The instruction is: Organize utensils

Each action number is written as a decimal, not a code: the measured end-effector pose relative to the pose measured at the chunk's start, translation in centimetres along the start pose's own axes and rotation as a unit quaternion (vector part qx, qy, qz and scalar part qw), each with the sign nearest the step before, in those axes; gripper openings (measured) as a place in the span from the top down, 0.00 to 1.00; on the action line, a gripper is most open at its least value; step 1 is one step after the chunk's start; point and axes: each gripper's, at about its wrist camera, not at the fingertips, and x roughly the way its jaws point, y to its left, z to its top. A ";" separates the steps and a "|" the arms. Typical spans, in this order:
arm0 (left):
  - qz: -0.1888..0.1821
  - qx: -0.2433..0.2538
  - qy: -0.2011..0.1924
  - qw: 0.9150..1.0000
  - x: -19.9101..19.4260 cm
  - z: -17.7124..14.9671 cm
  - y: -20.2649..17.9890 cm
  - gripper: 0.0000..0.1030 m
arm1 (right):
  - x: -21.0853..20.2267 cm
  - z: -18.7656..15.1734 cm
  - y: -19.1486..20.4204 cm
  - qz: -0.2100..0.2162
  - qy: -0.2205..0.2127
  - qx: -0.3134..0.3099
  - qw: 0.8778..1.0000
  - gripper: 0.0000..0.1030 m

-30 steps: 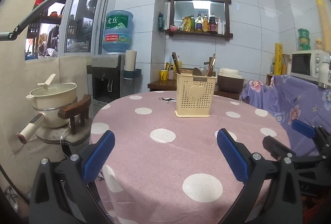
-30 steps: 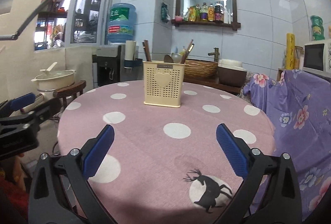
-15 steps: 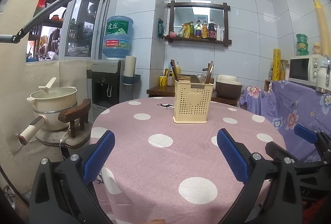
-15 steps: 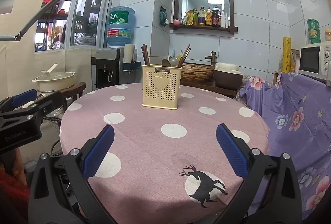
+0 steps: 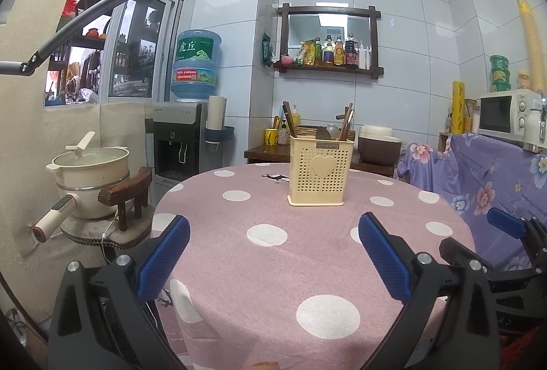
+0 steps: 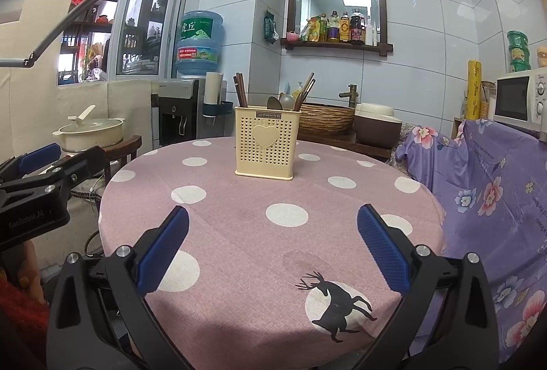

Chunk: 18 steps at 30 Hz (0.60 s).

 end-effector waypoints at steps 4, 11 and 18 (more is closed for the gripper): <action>0.000 0.000 0.000 1.000 0.0 0.0 0.0 0.05 | 0.0 0.0 0.0 0.001 0.001 0.000 1.000 0.05; -0.002 0.000 0.002 1.000 0.0 0.0 -0.1 0.05 | 0.1 0.1 -0.1 0.001 0.002 0.000 1.000 0.05; -0.003 0.002 0.002 1.000 0.0 0.0 -0.2 0.05 | 0.1 0.0 -0.1 -0.001 0.001 0.000 1.000 0.05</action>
